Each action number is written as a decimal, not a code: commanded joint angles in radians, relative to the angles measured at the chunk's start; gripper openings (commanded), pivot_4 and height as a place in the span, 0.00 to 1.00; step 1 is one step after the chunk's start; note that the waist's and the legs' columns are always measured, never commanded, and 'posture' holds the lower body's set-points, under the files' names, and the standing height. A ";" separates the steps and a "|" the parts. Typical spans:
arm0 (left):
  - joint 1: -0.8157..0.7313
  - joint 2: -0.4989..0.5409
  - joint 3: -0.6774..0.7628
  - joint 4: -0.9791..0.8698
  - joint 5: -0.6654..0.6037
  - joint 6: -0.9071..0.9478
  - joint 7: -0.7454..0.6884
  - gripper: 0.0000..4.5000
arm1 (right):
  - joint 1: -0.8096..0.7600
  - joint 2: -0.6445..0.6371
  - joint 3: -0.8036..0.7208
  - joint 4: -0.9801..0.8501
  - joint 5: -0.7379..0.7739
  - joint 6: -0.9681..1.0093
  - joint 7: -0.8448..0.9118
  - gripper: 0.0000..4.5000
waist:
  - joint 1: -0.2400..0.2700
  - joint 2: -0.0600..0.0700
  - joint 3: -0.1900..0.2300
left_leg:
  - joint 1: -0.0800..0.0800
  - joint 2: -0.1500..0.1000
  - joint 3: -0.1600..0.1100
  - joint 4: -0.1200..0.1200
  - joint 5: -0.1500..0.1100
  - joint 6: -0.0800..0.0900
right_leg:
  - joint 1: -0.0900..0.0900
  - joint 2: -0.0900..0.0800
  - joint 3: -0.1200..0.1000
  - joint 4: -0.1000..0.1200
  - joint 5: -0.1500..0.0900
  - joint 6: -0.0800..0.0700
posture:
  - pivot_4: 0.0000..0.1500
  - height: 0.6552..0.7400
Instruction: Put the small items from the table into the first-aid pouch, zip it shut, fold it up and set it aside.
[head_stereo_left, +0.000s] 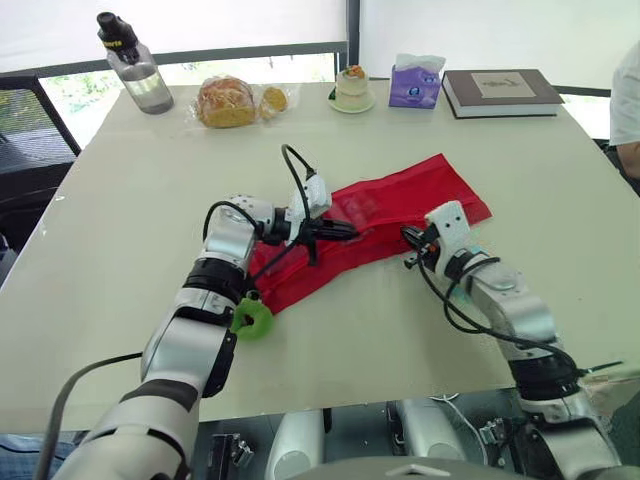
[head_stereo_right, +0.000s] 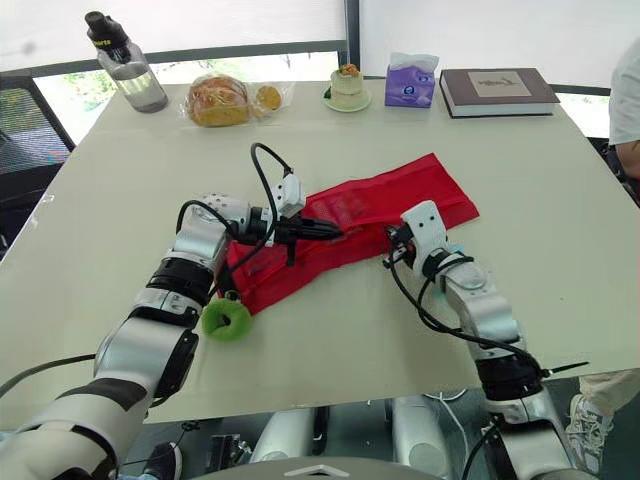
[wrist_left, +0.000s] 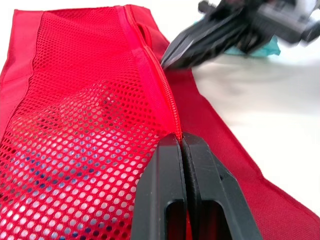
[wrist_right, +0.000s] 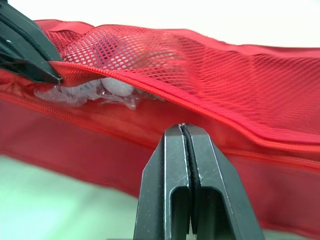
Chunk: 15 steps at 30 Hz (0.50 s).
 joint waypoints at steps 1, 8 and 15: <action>-0.008 0.063 0.028 0.025 0.004 -0.030 -0.015 0.00 | 0.081 -0.068 -0.114 -0.169 0.095 -0.016 0.068 0.01 | 0.000 0.000 0.000 | 0.000 0.000 0.000 0.000 0.000 0.000 | 0.000 0.000 0.000 0.000 0.000 0.000 | 1.00 1.00; 0.018 0.150 0.041 0.013 -0.005 -0.035 -0.034 0.00 | 0.239 -0.150 -0.307 -0.311 0.286 0.003 0.154 0.36 | 0.000 0.000 0.000 | 0.001 0.000 0.001 0.000 0.000 0.000 | 0.000 0.000 0.001 0.000 0.000 0.000 | 1.00 1.00; 0.047 0.222 0.066 0.018 0.001 -0.044 -0.019 0.00 | 0.383 -0.322 -0.510 -0.403 0.532 0.080 0.299 0.99 | 0.000 0.000 0.000 | 0.001 0.001 0.001 0.000 0.000 0.000 | 0.000 0.000 0.001 0.000 0.000 0.000 | 1.00 1.00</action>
